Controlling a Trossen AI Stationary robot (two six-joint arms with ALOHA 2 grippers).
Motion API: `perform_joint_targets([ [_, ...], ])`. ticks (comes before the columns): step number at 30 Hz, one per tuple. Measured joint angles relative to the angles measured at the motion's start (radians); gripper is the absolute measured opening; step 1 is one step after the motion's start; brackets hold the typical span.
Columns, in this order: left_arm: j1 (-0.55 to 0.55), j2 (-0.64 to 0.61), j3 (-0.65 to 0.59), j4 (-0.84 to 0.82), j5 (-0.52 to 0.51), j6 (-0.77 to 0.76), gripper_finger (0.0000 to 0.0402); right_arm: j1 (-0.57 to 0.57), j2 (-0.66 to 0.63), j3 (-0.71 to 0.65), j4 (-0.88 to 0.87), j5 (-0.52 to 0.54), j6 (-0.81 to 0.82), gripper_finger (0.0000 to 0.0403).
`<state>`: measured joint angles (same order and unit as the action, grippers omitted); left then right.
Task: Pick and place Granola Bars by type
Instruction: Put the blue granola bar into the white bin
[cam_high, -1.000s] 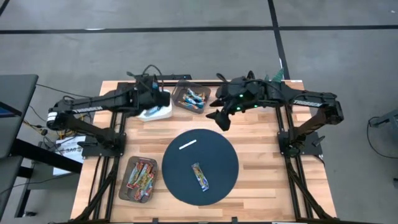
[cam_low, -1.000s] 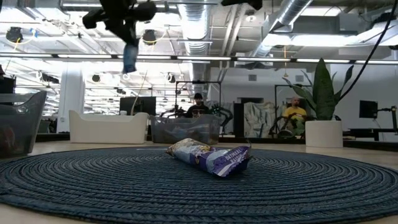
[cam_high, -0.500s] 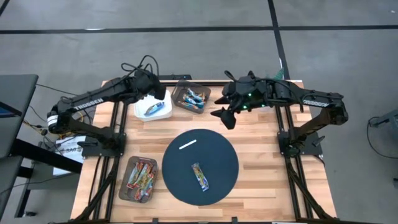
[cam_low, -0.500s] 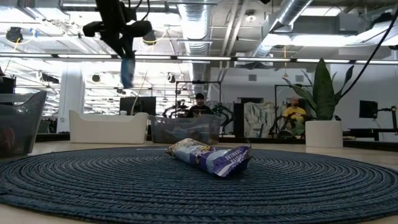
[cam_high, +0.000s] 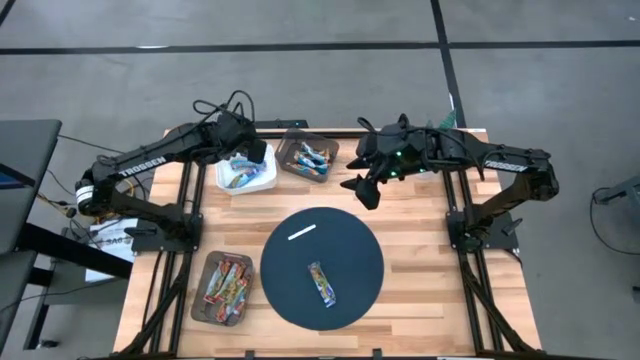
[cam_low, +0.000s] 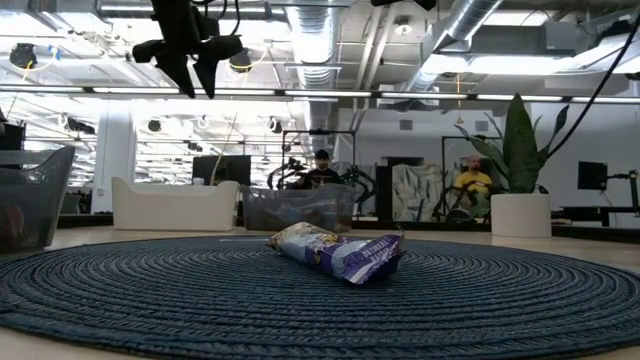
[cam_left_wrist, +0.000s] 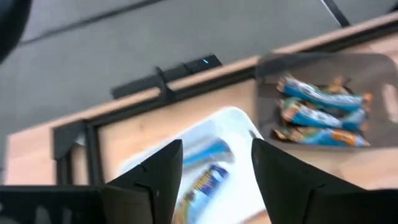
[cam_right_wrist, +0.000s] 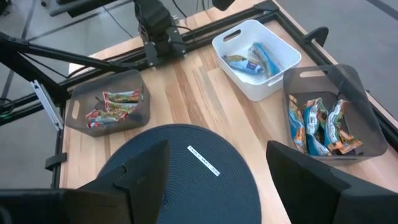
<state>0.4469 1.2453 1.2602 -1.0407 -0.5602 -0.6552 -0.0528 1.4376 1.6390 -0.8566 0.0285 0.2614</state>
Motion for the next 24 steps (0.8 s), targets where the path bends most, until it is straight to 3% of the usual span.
perform_joint_targets([
  [6,-0.017,0.000,0.000,0.014,0.284,0.099,0.0165,0.016,0.008,-0.015,-0.081,0.000,0.037,0.0258],
  [12,-0.136,0.000,0.000,0.015,0.556,0.212,0.0151,0.095,0.008,-0.142,-0.068,-0.001,0.151,0.0258],
  [20,-0.447,0.000,-0.039,0.188,0.580,0.227,0.0138,0.247,0.030,-0.386,0.209,0.002,0.428,0.0258],
  [24,-0.591,-0.002,-0.115,0.321,0.582,0.190,0.0130,0.280,0.101,-0.423,0.261,0.018,0.530,0.0258],
])
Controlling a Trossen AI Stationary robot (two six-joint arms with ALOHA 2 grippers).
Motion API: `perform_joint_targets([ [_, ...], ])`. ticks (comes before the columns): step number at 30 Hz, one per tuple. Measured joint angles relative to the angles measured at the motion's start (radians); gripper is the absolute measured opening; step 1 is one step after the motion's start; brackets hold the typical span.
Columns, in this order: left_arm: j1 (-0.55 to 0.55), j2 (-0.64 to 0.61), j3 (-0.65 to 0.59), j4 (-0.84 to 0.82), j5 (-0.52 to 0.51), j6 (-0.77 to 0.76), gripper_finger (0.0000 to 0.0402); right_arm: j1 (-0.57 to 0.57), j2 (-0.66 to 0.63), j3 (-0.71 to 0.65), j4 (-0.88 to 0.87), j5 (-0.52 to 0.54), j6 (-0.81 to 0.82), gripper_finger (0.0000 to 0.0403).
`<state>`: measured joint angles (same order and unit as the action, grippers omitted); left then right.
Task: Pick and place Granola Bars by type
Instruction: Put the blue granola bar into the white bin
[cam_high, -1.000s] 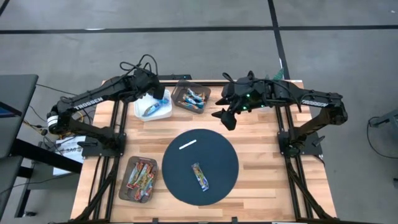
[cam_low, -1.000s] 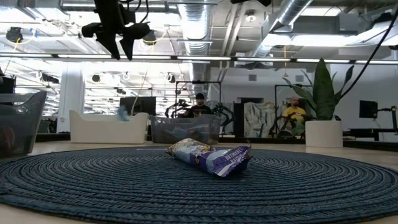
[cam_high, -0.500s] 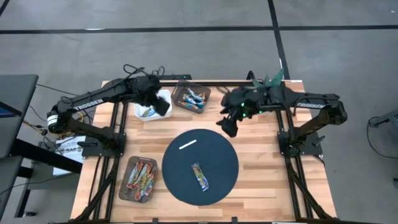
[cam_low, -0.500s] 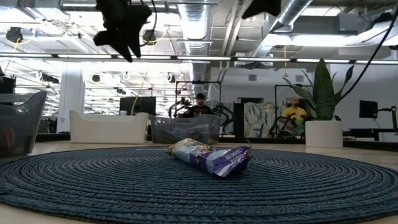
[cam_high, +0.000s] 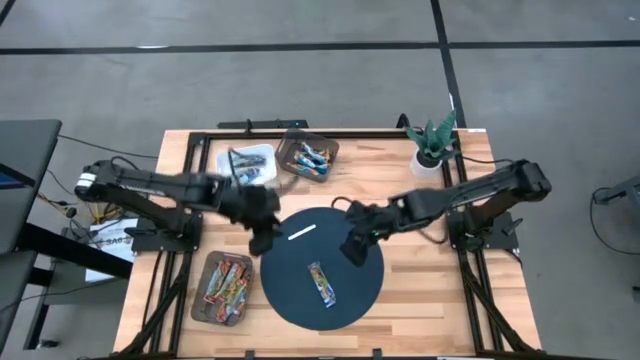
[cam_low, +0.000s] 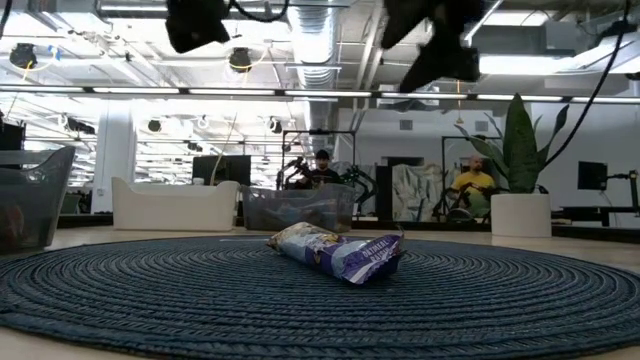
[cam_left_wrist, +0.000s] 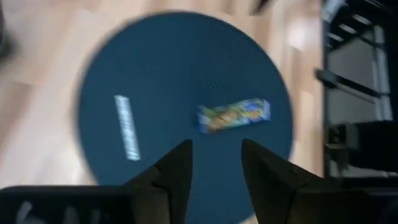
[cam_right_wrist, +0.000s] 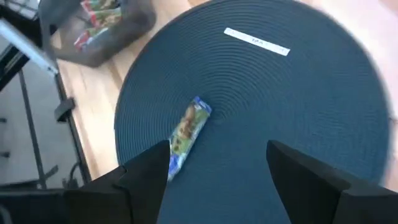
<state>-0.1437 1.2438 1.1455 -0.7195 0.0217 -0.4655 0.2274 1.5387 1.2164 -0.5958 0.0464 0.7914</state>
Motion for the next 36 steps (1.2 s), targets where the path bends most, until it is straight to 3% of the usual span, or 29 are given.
perform_joint_targets([
  [7,-0.153,0.000,-0.123,0.078,-0.019,-0.128,0.0117,0.050,0.222,0.057,0.058,-0.064,0.061,0.0258],
  [20,-0.269,-0.001,-0.135,0.083,-0.088,-0.170,0.0114,0.087,0.532,0.328,-0.041,-0.072,0.043,0.0258],
  [36,-0.271,-0.001,-0.135,0.082,-0.097,-0.178,0.0114,0.065,0.644,0.416,-0.096,-0.067,0.016,0.0258],
])
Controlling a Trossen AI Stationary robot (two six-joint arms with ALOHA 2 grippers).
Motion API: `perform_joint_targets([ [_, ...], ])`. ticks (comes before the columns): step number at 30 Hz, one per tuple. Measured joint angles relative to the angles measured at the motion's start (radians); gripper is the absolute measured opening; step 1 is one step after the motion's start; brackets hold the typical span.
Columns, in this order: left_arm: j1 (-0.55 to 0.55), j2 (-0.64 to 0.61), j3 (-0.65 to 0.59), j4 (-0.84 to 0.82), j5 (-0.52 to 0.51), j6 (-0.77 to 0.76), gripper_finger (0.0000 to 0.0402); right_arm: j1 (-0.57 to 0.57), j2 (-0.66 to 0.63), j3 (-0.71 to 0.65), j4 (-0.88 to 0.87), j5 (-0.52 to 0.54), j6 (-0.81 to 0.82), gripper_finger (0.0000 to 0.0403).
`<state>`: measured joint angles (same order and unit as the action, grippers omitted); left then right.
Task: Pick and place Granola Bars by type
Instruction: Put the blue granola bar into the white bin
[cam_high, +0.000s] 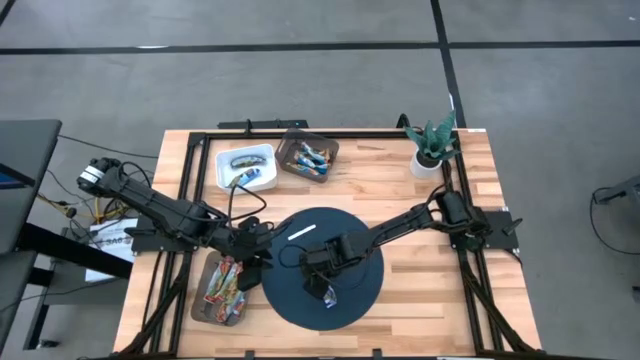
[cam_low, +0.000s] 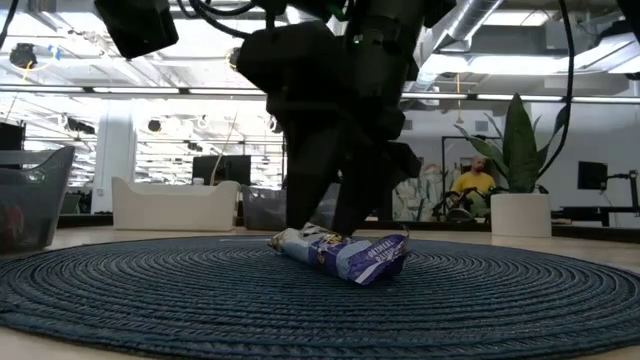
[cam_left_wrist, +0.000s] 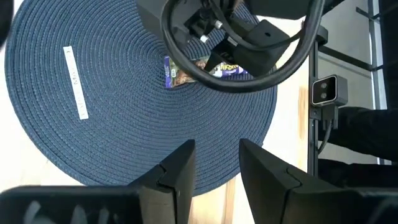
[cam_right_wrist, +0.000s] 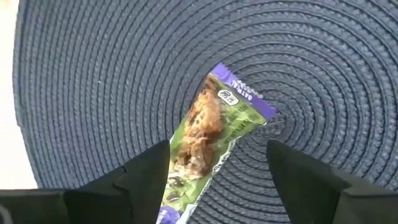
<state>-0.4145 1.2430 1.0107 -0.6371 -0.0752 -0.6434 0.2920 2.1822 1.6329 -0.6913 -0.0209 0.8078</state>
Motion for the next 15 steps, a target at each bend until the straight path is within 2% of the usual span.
perform_joint_targets([
  [3,0.000,0.000,0.000,0.000,-0.001,0.000,0.0114,0.000,0.000,0.000,0.000,0.008,-0.004,0.0252],
  [6,0.000,0.000,0.000,0.000,-0.001,0.000,0.0114,-0.001,0.000,0.000,-0.001,-0.001,-0.004,0.0230],
  [9,0.000,0.000,0.000,0.000,0.000,0.001,0.0114,0.001,0.024,0.002,0.014,-0.024,-0.003,0.0192],
  [15,0.000,0.000,0.000,0.001,-0.001,0.000,0.0114,0.007,0.056,0.005,0.040,-0.135,0.002,0.0098],
])
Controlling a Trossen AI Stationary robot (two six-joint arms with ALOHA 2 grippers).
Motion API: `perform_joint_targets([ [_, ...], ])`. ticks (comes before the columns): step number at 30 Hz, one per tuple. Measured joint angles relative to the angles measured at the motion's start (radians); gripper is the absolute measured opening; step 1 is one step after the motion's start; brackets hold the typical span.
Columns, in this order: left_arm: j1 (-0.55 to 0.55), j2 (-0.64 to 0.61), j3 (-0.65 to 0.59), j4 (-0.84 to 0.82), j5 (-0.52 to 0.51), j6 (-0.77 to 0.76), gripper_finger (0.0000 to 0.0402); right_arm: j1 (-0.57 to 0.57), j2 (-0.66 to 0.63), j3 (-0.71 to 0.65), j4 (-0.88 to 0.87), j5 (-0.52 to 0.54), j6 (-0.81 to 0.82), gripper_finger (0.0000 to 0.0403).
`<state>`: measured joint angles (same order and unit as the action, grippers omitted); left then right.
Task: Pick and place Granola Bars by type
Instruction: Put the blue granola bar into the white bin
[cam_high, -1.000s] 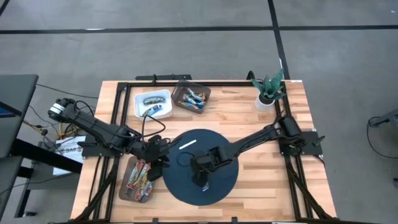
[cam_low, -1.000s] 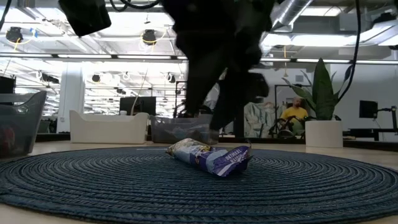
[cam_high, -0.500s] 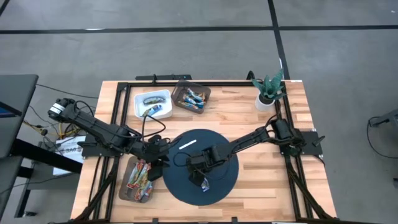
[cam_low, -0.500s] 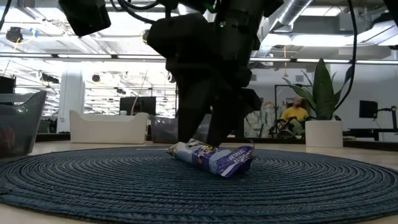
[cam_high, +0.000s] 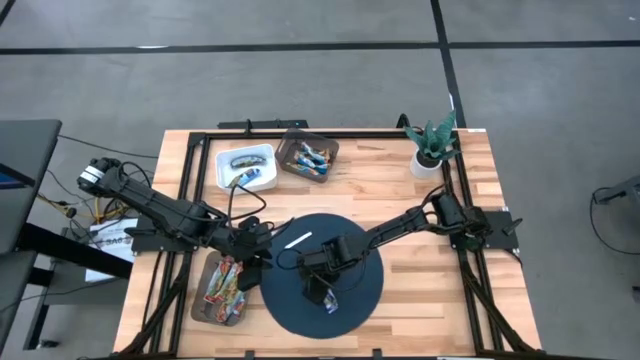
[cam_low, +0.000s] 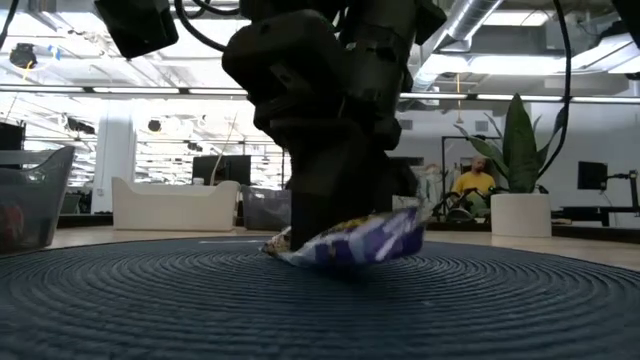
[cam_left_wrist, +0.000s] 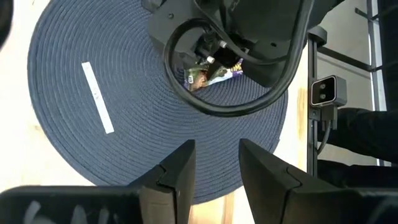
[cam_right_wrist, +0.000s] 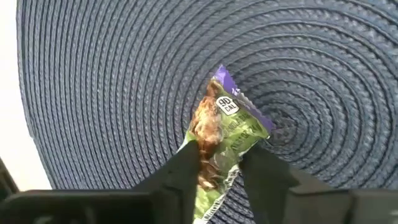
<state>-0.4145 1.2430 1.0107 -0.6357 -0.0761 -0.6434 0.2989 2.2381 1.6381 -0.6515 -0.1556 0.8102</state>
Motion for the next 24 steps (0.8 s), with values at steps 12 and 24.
perform_joint_targets([
  [12,0.000,0.000,0.000,-0.001,-0.091,-0.068,0.0114,-0.036,-0.048,-0.011,-0.020,0.033,-0.009,0.0047],
  [24,0.002,-0.013,0.000,0.070,-0.417,-0.269,0.0114,-0.113,-0.322,-0.008,0.009,0.208,-0.074,0.0047],
])
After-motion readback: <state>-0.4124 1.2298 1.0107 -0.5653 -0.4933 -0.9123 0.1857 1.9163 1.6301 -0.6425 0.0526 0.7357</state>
